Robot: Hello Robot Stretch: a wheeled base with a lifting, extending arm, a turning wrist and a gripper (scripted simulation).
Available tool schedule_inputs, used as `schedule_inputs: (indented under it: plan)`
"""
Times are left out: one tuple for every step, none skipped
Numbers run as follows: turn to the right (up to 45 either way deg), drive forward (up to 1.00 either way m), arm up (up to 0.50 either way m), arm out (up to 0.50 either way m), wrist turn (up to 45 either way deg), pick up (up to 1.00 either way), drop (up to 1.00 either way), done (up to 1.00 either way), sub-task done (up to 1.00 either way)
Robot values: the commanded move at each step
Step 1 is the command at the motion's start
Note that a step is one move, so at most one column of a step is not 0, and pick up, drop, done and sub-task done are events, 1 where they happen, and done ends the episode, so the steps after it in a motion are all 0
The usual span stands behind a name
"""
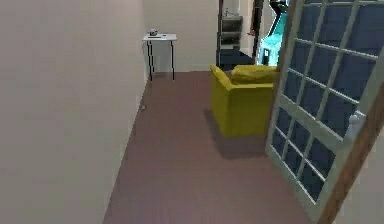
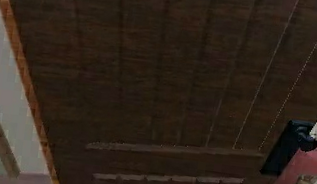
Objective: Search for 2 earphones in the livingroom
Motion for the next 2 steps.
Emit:
schedule_inputs:
  plan:
    - [0.0,1.0,0.0,0.0,0.0,0.0,0.0,0.0,0.0]
    - [0.0,1.0,0.0,0.0,0.0,0.0,0.0,0.0,0.0]
